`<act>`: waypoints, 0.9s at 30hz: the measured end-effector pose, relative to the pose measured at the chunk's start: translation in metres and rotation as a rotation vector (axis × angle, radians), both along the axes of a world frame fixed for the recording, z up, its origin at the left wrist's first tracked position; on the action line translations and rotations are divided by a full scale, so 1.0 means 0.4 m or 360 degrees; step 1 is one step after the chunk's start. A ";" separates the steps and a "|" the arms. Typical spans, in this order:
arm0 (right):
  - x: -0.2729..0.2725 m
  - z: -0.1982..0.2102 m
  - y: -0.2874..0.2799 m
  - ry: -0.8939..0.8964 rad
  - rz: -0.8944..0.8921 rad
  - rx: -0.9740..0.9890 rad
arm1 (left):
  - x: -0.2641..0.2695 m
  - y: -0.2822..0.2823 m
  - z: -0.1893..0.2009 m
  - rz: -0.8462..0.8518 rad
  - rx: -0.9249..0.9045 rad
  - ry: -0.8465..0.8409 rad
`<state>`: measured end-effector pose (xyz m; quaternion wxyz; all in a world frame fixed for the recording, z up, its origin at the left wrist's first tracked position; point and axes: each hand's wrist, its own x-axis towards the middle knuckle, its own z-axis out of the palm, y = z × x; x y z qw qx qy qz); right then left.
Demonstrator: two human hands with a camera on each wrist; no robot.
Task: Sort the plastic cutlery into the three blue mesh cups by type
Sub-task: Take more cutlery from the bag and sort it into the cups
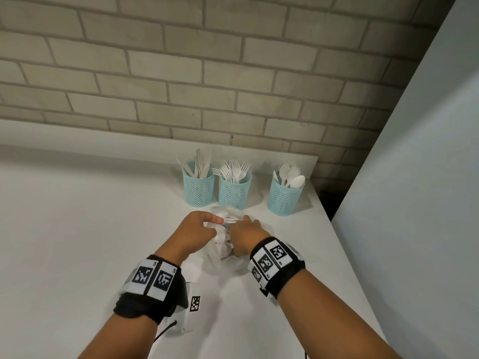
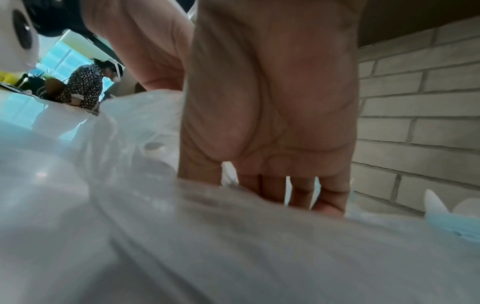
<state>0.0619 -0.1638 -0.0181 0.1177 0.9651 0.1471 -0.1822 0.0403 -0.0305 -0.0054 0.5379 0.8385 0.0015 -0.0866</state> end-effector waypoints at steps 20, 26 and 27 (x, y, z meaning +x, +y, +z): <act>0.024 0.053 -0.089 0.0082 -0.0299 0.1237 | 0.022 0.036 0.011 0.0271 -0.0283 -0.0036; 0.032 0.070 -0.103 0.0076 -0.0327 0.1617 | 0.031 0.030 -0.001 0.0215 -0.0113 0.0001; 0.032 0.075 -0.104 0.0083 -0.0353 0.1694 | 0.032 0.026 -0.002 0.0198 0.0070 -0.0025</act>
